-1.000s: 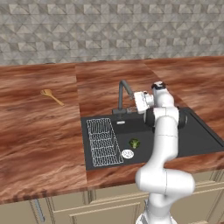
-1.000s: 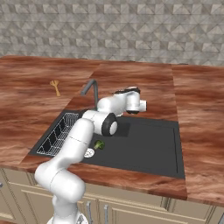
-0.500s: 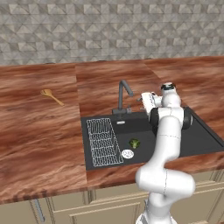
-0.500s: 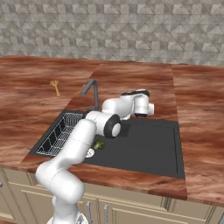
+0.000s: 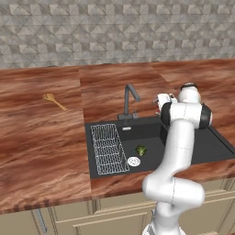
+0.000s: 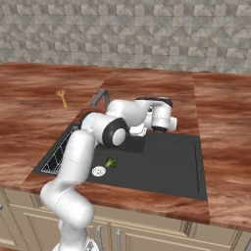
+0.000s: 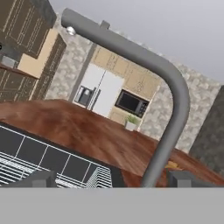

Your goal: Turn on the sink faucet. Then move the broccoli from the counter to the sink. Turn off the sink. Move the vegetable from the sink to the pot next to the stove. Finally move the pot to the front right burner.

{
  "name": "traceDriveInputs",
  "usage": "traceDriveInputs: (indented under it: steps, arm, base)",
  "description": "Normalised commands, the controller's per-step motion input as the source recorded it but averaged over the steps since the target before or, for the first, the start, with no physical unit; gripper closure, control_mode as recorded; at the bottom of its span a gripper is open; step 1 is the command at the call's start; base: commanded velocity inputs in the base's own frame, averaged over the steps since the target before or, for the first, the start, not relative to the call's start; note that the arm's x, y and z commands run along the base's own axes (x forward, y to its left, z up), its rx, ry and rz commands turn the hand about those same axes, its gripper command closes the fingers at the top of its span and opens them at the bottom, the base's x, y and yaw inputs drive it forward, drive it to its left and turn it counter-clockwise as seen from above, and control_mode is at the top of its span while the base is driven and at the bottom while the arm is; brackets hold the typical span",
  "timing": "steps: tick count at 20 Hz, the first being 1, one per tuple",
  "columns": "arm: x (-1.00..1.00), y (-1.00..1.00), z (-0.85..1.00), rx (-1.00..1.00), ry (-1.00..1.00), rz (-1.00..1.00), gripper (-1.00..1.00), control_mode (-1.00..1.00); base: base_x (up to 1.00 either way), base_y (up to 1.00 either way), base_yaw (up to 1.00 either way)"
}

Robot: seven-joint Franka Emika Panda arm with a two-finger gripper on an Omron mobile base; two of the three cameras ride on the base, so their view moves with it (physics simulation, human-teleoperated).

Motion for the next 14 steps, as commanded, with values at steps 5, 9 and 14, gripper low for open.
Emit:
traceDriveInputs:
  steps: [5,9,14]
  arm:
    - [-0.66,0.11,0.74,0.00,-0.06,-0.13,-1.00,-1.00]
    - [-0.25,0.10,0.80,-0.03,0.02,-0.15,-1.00,-1.00]
    - [-0.18,0.01,0.64,-0.05,0.16,-0.16,-1.00,-1.00]
  base:
    - [0.00,0.00,0.00]
    - [0.00,0.00,0.00]
    - [0.00,0.00,0.00]
